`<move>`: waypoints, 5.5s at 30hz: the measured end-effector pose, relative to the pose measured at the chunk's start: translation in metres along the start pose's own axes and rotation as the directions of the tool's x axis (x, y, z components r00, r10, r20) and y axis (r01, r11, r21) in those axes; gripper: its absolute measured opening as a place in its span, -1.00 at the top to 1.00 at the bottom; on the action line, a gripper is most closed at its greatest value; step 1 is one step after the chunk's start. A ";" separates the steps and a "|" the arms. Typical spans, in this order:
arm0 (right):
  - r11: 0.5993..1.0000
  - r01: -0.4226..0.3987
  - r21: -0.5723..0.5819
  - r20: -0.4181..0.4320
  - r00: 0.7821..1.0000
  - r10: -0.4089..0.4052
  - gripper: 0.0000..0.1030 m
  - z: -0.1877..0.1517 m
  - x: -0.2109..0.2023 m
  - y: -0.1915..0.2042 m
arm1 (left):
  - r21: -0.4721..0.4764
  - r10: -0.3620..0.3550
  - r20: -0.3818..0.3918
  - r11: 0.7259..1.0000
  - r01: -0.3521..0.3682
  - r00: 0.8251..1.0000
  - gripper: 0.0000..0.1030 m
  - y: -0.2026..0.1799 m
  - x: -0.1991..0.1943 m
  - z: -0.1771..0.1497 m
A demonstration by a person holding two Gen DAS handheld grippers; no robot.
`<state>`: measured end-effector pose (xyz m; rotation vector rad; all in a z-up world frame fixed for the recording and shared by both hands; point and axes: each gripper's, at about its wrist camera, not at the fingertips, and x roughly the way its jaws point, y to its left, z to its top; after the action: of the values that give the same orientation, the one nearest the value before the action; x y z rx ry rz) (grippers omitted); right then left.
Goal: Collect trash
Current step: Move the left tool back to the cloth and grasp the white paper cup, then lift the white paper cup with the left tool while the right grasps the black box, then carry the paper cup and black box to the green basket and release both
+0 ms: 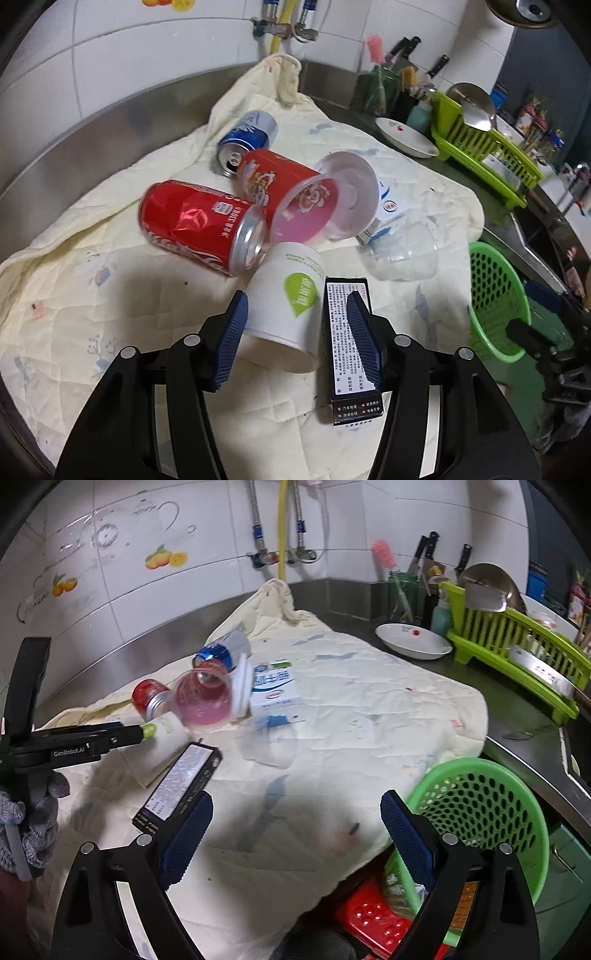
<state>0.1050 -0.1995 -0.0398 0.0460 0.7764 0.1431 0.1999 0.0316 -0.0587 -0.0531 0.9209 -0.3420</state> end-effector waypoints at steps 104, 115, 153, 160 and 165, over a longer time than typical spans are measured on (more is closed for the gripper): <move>0.975 0.064 0.212 -0.082 0.995 -0.047 0.11 -0.023 0.001 -0.046 | 0.016 -0.108 0.031 0.994 0.107 0.994 -0.18 -0.049 -0.042 0.008; 0.912 0.249 0.325 -0.197 0.961 -0.192 0.10 -0.060 0.008 -0.181 | 0.111 -0.226 -0.019 0.968 0.227 0.974 -0.18 -0.145 -0.013 0.020; 0.855 0.249 0.455 -0.096 0.968 -0.231 -0.31 -0.106 -0.049 -0.269 | 0.214 -0.309 -0.291 0.901 0.376 0.905 -0.21 -0.318 0.120 -0.010; 0.844 0.261 0.469 -0.090 0.965 -0.248 -0.31 -0.109 -0.051 -0.268 | 0.233 -0.296 -0.306 0.898 0.372 0.905 -0.24 -0.324 0.129 -0.016; 0.854 0.272 0.444 -0.087 0.961 -0.261 -0.31 -0.108 -0.053 -0.260 | 0.236 -0.303 -0.293 0.896 0.376 0.907 -0.35 -0.321 0.124 -0.015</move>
<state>0.0213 -0.4661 -0.1046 0.3797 0.8190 -0.3077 0.1708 -0.3091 -0.1021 0.0996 1.1043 -0.8255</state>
